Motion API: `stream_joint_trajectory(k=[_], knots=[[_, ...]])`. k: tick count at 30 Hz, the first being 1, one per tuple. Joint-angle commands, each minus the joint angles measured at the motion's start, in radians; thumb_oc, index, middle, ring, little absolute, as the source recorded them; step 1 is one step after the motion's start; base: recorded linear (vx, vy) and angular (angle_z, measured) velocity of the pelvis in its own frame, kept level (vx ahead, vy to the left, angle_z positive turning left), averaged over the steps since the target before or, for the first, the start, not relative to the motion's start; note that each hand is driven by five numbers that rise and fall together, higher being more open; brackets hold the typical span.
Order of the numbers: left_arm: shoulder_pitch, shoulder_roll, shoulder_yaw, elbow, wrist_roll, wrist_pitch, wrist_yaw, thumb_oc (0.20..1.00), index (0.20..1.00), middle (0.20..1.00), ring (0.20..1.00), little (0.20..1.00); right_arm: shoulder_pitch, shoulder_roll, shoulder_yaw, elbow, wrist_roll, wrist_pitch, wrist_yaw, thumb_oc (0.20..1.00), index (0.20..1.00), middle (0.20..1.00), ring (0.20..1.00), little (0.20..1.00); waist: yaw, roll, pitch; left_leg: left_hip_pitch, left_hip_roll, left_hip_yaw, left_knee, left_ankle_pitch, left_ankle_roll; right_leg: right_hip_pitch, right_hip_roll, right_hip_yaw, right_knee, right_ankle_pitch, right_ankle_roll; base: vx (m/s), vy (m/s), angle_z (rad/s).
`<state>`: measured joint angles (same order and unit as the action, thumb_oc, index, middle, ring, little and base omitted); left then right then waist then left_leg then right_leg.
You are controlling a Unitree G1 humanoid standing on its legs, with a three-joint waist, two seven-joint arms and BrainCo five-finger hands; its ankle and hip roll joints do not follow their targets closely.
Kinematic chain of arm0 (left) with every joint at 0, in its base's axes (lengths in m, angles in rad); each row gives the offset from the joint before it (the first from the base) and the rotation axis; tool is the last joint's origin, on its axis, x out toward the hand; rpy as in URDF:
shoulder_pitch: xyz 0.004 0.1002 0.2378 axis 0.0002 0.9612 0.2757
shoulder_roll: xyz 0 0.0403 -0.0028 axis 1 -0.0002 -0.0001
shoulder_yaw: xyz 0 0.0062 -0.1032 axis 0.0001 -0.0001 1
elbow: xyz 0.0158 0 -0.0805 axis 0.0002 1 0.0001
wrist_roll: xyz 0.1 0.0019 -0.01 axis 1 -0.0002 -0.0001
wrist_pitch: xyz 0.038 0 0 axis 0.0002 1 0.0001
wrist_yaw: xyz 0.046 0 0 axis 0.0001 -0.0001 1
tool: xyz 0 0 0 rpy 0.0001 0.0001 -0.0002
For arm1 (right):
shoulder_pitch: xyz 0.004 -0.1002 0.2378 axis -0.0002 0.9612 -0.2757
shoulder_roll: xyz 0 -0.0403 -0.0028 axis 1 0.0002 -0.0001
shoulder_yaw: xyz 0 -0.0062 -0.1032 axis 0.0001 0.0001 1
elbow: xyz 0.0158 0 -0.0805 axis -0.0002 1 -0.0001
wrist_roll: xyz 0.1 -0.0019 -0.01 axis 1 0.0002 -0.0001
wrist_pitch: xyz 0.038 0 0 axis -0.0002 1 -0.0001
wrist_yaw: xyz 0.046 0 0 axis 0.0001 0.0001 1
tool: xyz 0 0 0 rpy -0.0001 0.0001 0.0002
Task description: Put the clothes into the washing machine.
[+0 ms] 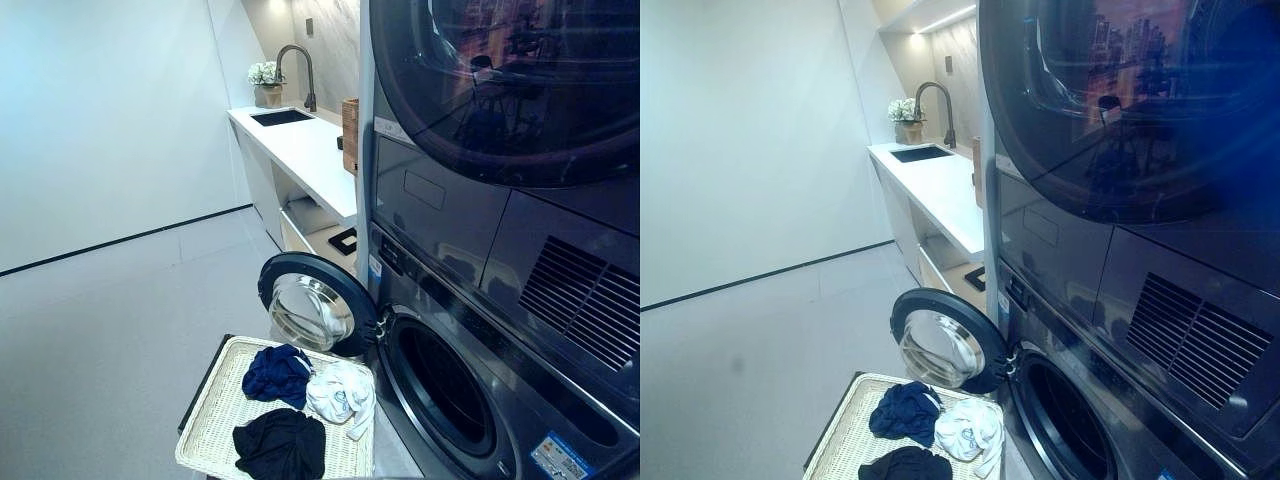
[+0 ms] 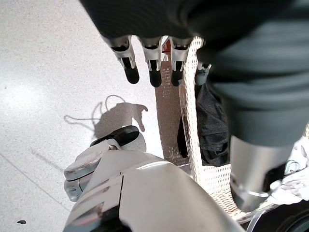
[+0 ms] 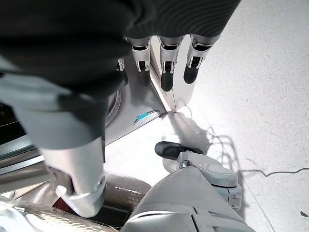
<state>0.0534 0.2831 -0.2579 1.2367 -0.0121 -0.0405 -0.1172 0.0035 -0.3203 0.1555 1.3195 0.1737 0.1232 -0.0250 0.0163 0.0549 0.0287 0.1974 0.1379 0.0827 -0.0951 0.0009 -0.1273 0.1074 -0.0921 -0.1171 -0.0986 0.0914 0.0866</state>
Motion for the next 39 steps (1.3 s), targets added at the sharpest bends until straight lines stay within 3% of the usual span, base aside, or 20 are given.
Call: stream_joint_trajectory(k=[1, 3, 7, 28, 33, 39], knots=[[-0.112, 0.010, -0.020, 0.036, 0.028, -0.007, 0.001, 1.000, 1.000, 1.000, 1.000, 1.000, -0.098, 0.017, 0.010, 0.069, 0.015, -0.002, -0.012, 1.000, 1.000, 1.000, 1.000, 1.000, 0.018, -0.044, 0.056, 0.018, -0.078, 0.025, 0.008, -0.051, 0.058, 0.050, -0.017, 0.018, 0.011, -0.067, 0.037, 0.00, 0.000, 0.00], [-0.112, 0.009, -0.016, 0.034, 0.008, -0.020, 0.004, 1.000, 1.000, 1.000, 1.000, 1.000, -0.097, 0.017, 0.006, 0.069, 0.012, -0.001, -0.011, 1.000, 1.000, 1.000, 1.000, 1.000, 0.018, -0.044, 0.056, 0.016, -0.077, 0.026, 0.008, -0.051, 0.059, 0.048, -0.016, 0.019, 0.011, -0.066, 0.037, 0.00, 0.000, 0.00], [-0.110, 0.009, 0.000, 0.042, 0.005, 0.033, 0.025, 1.000, 1.000, 1.000, 1.000, 1.000, -0.096, 0.016, 0.003, 0.078, 0.013, -0.004, -0.009, 1.000, 1.000, 1.000, 1.000, 1.000, 0.020, -0.044, 0.060, 0.015, -0.078, 0.025, 0.008, -0.052, 0.060, 0.048, -0.017, 0.015, 0.011, -0.066, 0.038, 0.00, 0.000, 0.00], [-0.110, 0.007, 0.005, 0.045, -0.009, 0.028, 0.015, 1.000, 1.000, 1.000, 1.000, 1.000, -0.091, 0.013, -0.001, 0.067, 0.006, -0.001, -0.010, 1.000, 1.000, 1.000, 1.000, 1.000, 0.023, -0.053, 0.075, 0.007, -0.075, 0.027, 0.008, -0.047, 0.059, 0.040, -0.016, 0.016, 0.011, -0.063, 0.040, 0.00, 0.000, 0.00], [-0.108, 0.010, 0.008, 0.044, -0.021, -0.003, 0.012, 1.000, 1.000, 1.000, 1.000, 1.000, -0.094, 0.008, -0.002, 0.064, 0.003, -0.005, -0.007, 1.000, 1.000, 1.000, 1.000, 1.000, 0.026, -0.055, 0.083, 0.007, -0.074, 0.026, 0.008, -0.046, 0.059, 0.039, -0.016, 0.017, 0.011, -0.061, 0.040, 0.04, -0.002, 0.01], [-0.134, 0.029, 0.013, -0.004, -0.094, -0.061, 0.055, 1.000, 1.000, 1.000, 1.000, 1.000, -0.110, -0.011, 0.014, -0.006, 0.012, -0.082, 0.005, 1.000, 1.000, 1.000, 1.000, 1.000, 0.028, -0.052, 0.108, -0.013, -0.072, 0.016, 0.008, -0.041, 0.060, 0.021, -0.020, 0.013, 0.012, -0.055, 0.042, 0.03, -0.005, 0.00]])
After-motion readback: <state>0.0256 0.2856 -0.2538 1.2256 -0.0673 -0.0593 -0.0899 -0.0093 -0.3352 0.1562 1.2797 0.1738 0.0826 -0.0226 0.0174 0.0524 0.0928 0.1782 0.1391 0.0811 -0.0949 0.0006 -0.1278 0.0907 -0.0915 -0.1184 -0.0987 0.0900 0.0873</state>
